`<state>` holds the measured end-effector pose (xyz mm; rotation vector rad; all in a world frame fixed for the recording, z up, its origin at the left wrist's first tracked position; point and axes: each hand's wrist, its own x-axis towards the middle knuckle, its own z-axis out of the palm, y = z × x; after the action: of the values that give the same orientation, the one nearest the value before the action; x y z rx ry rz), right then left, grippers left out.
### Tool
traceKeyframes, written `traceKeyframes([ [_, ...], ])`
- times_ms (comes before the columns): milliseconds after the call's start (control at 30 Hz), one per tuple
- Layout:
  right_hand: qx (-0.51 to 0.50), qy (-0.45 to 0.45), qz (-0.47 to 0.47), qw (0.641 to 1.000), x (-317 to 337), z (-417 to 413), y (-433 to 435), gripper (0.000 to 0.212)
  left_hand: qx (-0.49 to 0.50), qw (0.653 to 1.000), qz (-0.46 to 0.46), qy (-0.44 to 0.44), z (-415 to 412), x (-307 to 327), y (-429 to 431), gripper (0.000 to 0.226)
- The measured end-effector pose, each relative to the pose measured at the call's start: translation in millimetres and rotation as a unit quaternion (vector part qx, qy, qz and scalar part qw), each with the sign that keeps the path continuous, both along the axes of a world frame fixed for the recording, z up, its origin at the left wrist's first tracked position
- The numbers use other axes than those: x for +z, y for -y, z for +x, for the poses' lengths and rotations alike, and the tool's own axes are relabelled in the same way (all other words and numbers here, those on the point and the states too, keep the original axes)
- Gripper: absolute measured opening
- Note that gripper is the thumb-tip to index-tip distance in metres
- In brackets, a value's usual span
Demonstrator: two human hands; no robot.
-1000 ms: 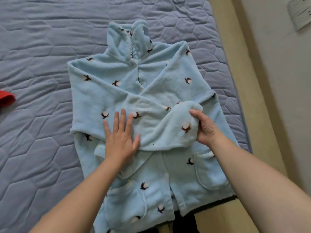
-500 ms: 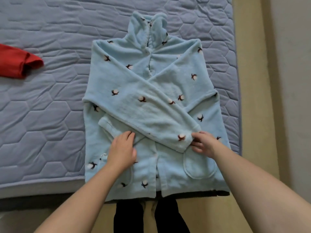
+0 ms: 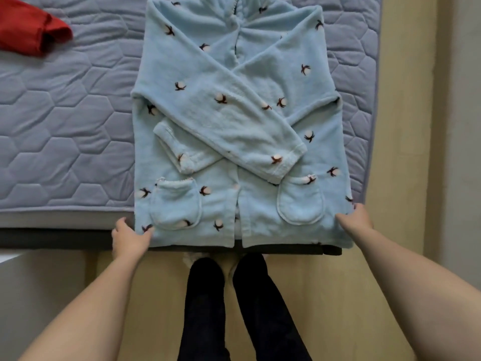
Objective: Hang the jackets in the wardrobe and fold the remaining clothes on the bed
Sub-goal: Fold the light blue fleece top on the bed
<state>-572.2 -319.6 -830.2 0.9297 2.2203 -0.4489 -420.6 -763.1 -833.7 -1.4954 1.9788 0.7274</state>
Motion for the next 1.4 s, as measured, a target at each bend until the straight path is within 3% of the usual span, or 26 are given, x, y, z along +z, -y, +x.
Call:
traceKeyframes([
  [133,-0.029,0.006,-0.076,0.997,4.2,17.4,-15.6,0.011,0.036,0.994,0.101,-0.021,20.8,-10.2,6.6,0.041],
  [233,-0.108,-0.007,-0.176,0.978,8.8,37.2,-21.1,0.025,0.137,0.973,0.163,-0.093,31.7,-12.9,3.5,0.036],
  [367,-0.185,-0.019,-0.203,0.961,12.4,83.9,-21.1,0.026,0.203,0.93,0.271,-0.14,53.5,-8.8,-5.7,0.038],
  [600,-0.249,-0.085,-0.212,0.941,48.3,139.2,-6.1,0.018,0.265,0.928,0.193,-0.175,96.6,17.3,6.9,0.037],
  [967,-0.287,-0.032,-0.207,0.935,133.7,220.8,-16.0,0.03,0.373,0.892,0.165,-0.195,176.3,117.6,12.8,0.037],
  [1167,-0.358,-0.126,-0.247,0.892,169.0,155.5,4.0,0.034,0.39,0.858,0.168,-0.29,100.2,160.6,26.0,0.039],
  [1300,-0.42,-0.216,-0.293,0.831,179.2,48.1,39.2,0.038,0.395,0.821,0.235,-0.339,-14.5,168.3,39.1,0.02],
  [1400,-0.428,-0.289,-0.303,0.801,184.4,-54.4,68.8,0.036,0.371,0.807,0.267,-0.374,-125.6,166.6,57.5,0.024],
])
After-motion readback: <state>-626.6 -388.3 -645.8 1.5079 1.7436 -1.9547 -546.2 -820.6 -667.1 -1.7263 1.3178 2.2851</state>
